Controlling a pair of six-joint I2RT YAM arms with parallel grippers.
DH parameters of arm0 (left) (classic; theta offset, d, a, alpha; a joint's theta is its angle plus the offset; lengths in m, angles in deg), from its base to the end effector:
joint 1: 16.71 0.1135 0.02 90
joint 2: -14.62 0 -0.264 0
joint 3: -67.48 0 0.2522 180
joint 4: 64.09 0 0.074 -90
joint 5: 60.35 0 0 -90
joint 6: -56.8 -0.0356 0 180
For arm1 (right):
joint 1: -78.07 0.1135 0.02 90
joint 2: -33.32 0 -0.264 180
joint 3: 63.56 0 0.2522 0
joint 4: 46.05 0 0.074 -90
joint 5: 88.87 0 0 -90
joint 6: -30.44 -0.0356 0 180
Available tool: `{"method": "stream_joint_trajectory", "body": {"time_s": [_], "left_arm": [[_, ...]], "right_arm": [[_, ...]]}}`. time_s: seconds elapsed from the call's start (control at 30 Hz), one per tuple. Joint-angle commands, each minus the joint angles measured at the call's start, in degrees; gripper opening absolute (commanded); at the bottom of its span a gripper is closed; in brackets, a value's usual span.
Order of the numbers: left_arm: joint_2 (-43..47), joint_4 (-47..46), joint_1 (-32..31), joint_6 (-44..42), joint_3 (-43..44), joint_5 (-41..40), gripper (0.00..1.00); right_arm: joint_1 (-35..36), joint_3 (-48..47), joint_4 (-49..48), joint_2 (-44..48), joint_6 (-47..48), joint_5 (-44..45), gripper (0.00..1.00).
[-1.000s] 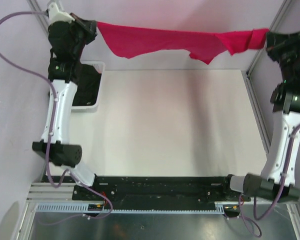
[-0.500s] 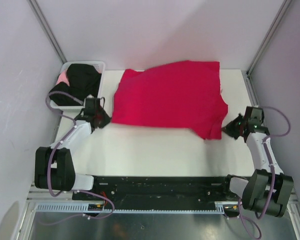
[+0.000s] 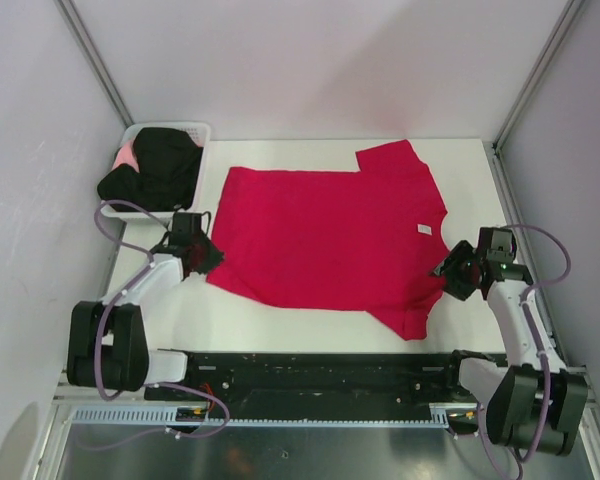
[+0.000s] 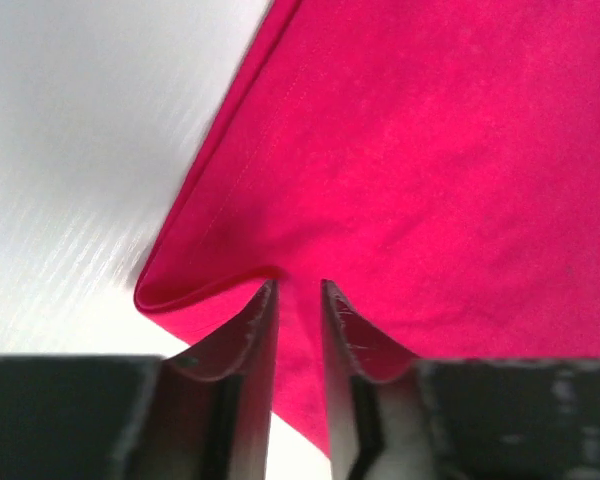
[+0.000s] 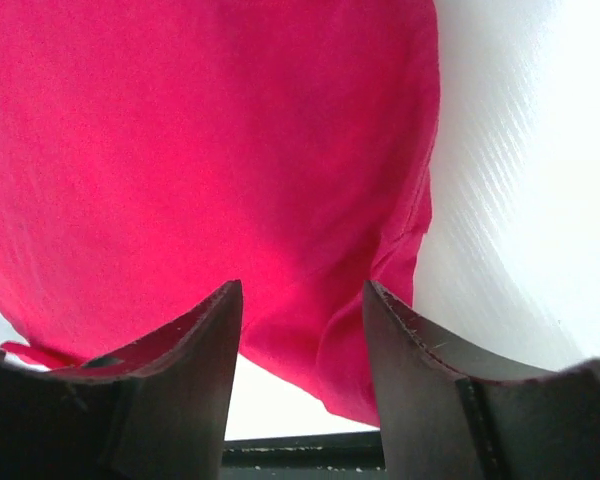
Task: Fold and stack the t-shirts
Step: Flatten out the tshirt, then grap the side of the flattened tshirt closest away from the robot with both arms
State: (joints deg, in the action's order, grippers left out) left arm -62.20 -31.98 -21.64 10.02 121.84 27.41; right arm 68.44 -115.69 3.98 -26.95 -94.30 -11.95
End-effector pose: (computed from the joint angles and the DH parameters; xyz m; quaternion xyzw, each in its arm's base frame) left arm 0.2556 -0.0206 0.1849 -0.3180 0.8978 -0.1071 0.2854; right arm 0.1946 -0.0249 0.2147 0.3318 0.8965 0.1661 0.2421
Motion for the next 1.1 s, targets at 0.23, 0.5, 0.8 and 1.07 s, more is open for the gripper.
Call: {"method": "stream_joint_trajectory", "body": {"time_s": [0.23,0.5,0.8,1.07], "left_arm": [[15.28,6.39,0.53,-2.64,-0.55,-2.09,0.43],[18.72,7.78,0.41,-0.29,-3.05,-5.55,0.45],[9.1,5.17,-2.71,-2.25,1.01,-7.18,0.39],[-2.92,8.53,-12.4,-1.9,7.38,-21.22,0.4]], "right_arm": [[15.84,-0.48,8.52,5.3,-6.83,11.77,0.59],[25.9,-0.48,11.23,4.41,-13.06,20.9,0.57],[29.22,-0.6,12.95,5.57,-15.7,23.68,0.56],[29.34,-3.84,14.15,6.52,-14.56,26.68,0.56]]}}
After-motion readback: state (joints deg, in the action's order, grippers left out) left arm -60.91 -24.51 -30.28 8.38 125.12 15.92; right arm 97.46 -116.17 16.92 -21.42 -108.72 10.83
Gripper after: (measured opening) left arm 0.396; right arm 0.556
